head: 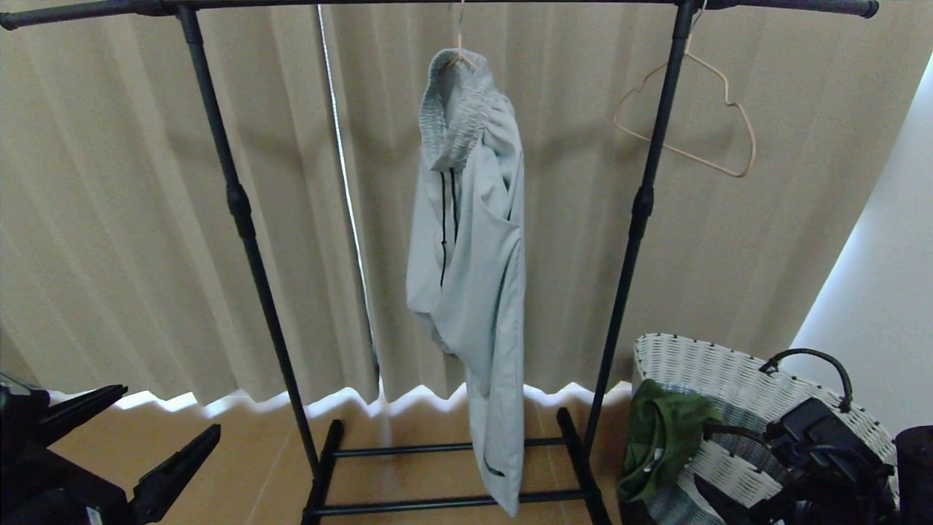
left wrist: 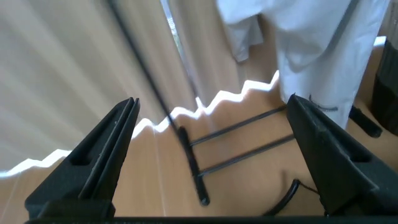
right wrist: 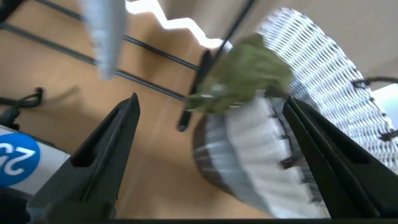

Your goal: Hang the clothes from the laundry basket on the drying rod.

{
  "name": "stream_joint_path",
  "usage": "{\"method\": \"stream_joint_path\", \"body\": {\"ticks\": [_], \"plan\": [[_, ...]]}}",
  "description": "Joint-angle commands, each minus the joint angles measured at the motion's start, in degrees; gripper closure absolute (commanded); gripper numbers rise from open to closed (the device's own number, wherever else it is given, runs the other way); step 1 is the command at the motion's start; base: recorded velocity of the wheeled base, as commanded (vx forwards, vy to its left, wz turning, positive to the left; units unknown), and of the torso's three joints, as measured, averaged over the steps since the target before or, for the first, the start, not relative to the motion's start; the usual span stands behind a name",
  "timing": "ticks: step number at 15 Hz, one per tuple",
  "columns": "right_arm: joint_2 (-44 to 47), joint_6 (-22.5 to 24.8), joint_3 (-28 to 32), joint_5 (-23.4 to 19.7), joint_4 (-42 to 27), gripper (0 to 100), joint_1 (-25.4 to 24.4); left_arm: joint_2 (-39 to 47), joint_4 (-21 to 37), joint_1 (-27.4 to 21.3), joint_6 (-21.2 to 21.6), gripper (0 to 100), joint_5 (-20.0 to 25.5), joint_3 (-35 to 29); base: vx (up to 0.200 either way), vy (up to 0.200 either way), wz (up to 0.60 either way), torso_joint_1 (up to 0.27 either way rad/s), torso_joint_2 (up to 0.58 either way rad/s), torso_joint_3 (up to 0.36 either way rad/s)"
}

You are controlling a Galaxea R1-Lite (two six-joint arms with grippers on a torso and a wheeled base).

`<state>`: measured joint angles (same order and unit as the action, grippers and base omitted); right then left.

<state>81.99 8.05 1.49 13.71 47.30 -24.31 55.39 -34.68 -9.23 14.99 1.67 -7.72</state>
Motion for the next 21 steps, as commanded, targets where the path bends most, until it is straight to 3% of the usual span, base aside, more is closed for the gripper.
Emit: {"method": "stream_joint_path", "body": {"ticks": [1, 8, 13, 15, 17, 19, 21], "plan": [[0.4, 0.0, 0.0, 0.0, 0.1, 0, 0.0, -0.6, -0.1, 0.0, 0.0, 0, 0.0, 0.1, 0.200, -0.200, 0.00, 0.002, 0.00, 0.002], [2.1, 0.4, 0.5, 0.4, 0.2, 0, 0.0, -0.8, 0.0, -0.1, -0.1, 0, 0.1, 0.2, 0.029, -0.029, 0.00, 0.001, 0.00, 0.001], [6.2, 5.0, 3.1, 0.0, 0.2, 0, 2.7, -0.9, 0.1, -0.2, -0.1, 0, 0.1, 0.6, 0.120, 0.000, 0.00, -0.002, 0.00, 0.002], [14.2, 5.4, 9.0, 0.2, -0.1, 0, 4.7, -0.8, 0.1, -0.3, 0.0, 0, 0.1, 0.9, 0.100, 0.000, 0.00, 0.001, 0.00, 0.001], [19.0, 6.4, 9.7, 0.4, -0.3, 0, 5.8, -1.0, 0.1, -0.3, 0.0, 0, 0.1, 0.9, 0.000, 0.000, 0.00, 0.000, 0.00, 0.000], [19.5, 9.1, 10.1, 0.4, -2.9, 0, 5.8, -0.7, 0.1, -0.3, 0.1, 0, 0.1, 0.9, 0.000, 0.000, 0.00, 0.000, 0.00, 0.000], [19.5, 9.3, 14.7, 0.6, -10.7, 0, 4.8, -0.4, 0.1, -1.1, 0.3, 0, 0.2, 1.4, 0.000, 0.000, 0.00, 0.000, 0.00, 0.000]]}}
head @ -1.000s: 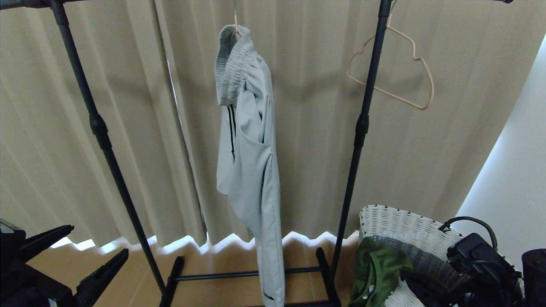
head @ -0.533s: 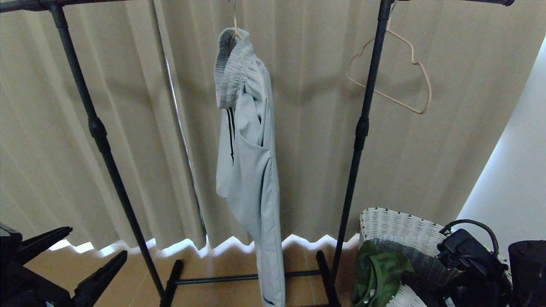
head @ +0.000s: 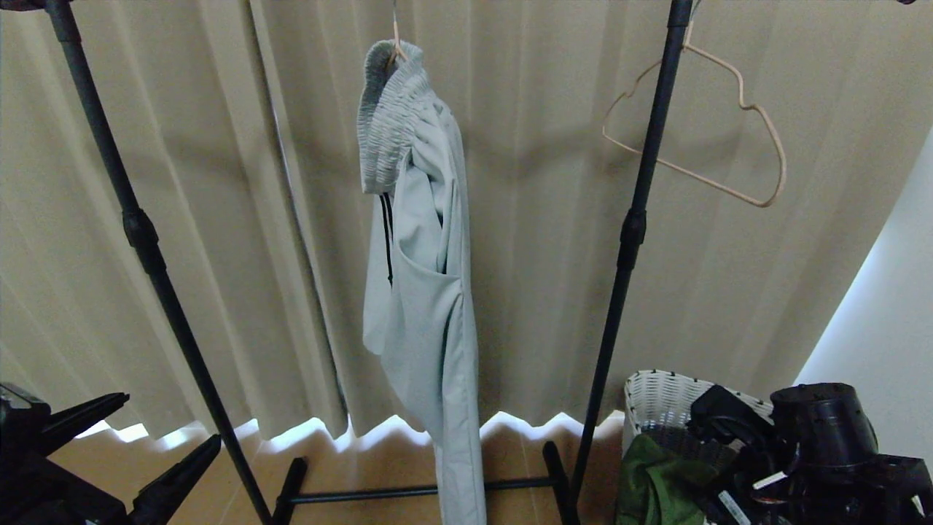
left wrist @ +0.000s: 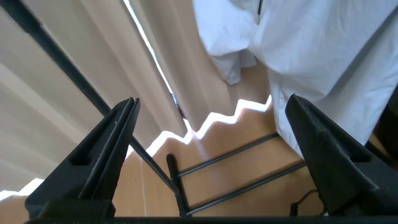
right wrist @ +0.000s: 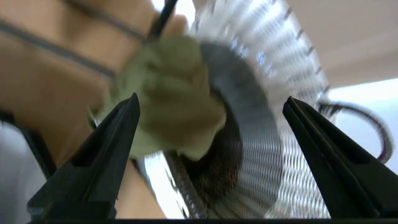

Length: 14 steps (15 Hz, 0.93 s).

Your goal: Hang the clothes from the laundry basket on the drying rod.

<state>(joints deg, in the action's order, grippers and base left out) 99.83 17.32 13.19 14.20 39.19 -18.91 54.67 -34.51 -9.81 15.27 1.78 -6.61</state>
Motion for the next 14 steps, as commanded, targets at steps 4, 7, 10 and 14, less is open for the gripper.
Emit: {"method": "stream_joint_path", "body": {"ticks": [4, 7, 10, 14], "plan": [[2.0, -0.3, 9.0, 0.5, -12.6, 0, -2.3, 0.3, 0.0, -2.2, -0.1, 0, 0.1, 0.7, 0.000, 0.000, 0.00, 0.000, 0.00, 0.000], [6.3, -0.4, 10.5, 0.5, -12.9, 0, -4.4, 0.3, -0.1, -2.2, -0.2, 0, 0.0, 0.5, 0.000, 0.000, 0.00, 0.000, 0.00, 0.000], [11.7, -0.7, 11.2, 1.7, -12.5, 0, -4.0, 0.2, -0.1, -2.0, -0.2, 0, 0.0, 0.5, 0.000, 0.000, 0.00, 0.000, 0.00, 0.000], [14.6, -1.0, 13.4, 3.6, -12.7, 0, -2.9, 0.3, -0.1, -2.0, -0.2, 0, 0.0, 0.5, 0.000, 0.000, 0.00, 0.000, 0.00, 0.000]]}}
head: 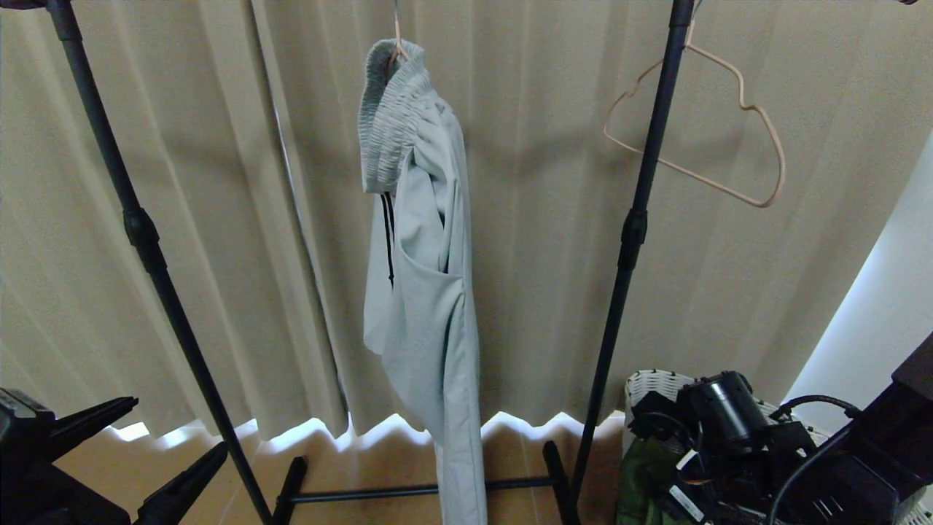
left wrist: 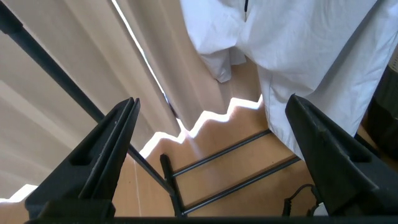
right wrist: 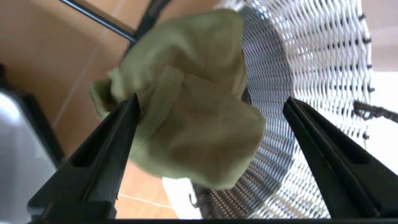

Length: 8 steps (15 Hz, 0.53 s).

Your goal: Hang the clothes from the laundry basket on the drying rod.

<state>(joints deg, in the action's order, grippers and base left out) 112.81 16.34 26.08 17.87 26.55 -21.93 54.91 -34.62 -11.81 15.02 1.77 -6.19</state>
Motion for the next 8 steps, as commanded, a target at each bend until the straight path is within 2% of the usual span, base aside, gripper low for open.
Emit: {"method": "stream_joint_path", "body": {"ticks": [1, 4, 5, 8], "plan": [[2.0, 0.0, 0.7, 0.8, 0.1, 0, 0.2, 0.1, 0.0, -0.1, 0.0, 0, 0.0, 0.0, 0.000, 0.000, 0.00, 0.000, 0.00, 0.000], [2.7, 0.0, 1.1, 0.8, 0.3, 0, 1.1, 0.1, 0.0, 0.0, 0.0, 0, 0.0, 0.0, 0.000, 0.000, 0.00, 0.000, 0.00, 0.000], [2.1, 0.0, 1.0, 0.9, 0.3, 100, 1.1, 0.1, 0.0, 0.0, 0.0, 0, 0.0, 0.0, 0.000, 0.000, 0.00, 0.000, 0.00, 0.000], [-0.7, -0.1, 0.0, 0.9, 0.3, 100, 1.1, 0.1, 0.0, 0.0, 0.0, 0, 0.0, -0.1, 0.000, 0.000, 0.00, 0.000, 0.00, 0.000]]}}
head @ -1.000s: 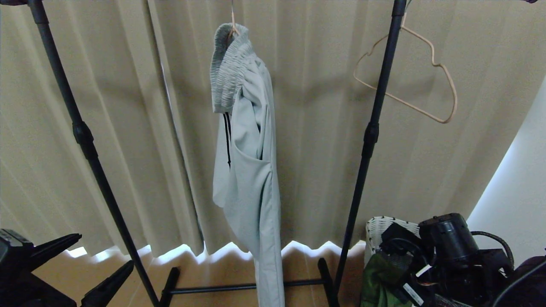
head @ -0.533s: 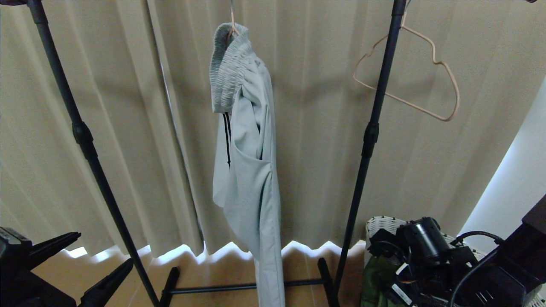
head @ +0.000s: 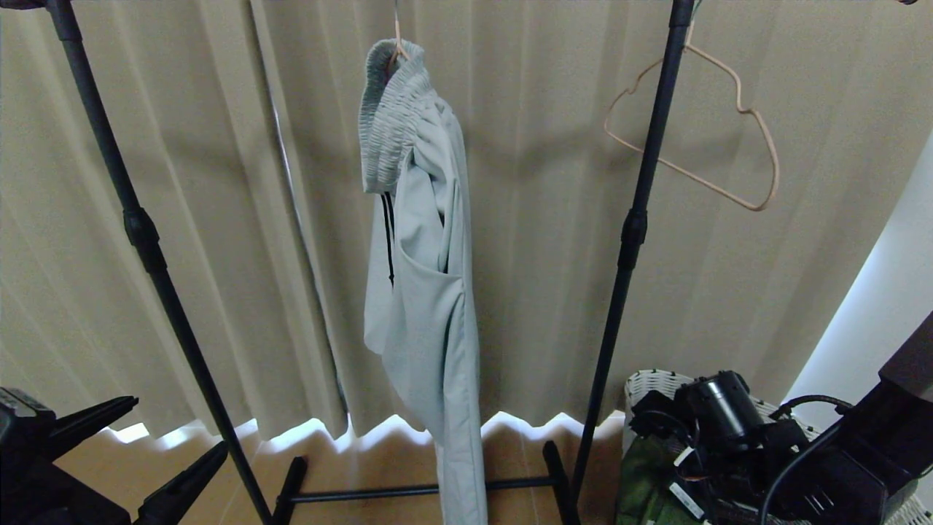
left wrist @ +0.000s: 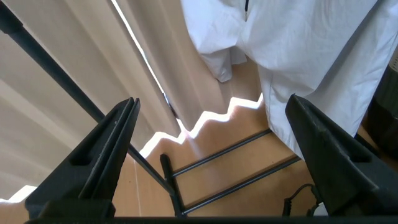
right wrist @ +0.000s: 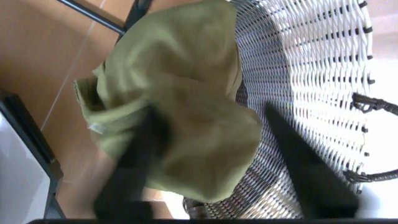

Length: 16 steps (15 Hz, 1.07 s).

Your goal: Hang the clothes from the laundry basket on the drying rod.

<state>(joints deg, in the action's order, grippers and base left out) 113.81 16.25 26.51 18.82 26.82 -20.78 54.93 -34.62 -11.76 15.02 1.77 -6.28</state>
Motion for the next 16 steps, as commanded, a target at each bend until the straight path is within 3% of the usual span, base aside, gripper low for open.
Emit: {"method": "stream_joint_path", "body": {"ticks": [1, 13, 16], "plan": [[-3.4, 0.0, -0.9, 0.0, -0.1, 100, 0.0, 0.1, 0.0, 0.0, 0.0, 0, 0.0, 0.0, 0.000, 0.000, 0.00, 0.000, 0.00, 0.000], [-26.6, 0.4, 2.1, -0.4, -0.1, 100, -2.9, -0.4, -0.2, -0.3, 0.7, 0, 0.0, 0.2, 0.000, 0.000, 0.00, 0.000, 0.00, 0.000], [-27.9, 0.7, 2.0, -0.5, 0.0, 100, -3.1, -1.1, -0.2, -0.3, 0.4, 0, 0.0, 0.7, -0.200, 0.000, 0.00, 0.001, 0.00, -0.001]]}}
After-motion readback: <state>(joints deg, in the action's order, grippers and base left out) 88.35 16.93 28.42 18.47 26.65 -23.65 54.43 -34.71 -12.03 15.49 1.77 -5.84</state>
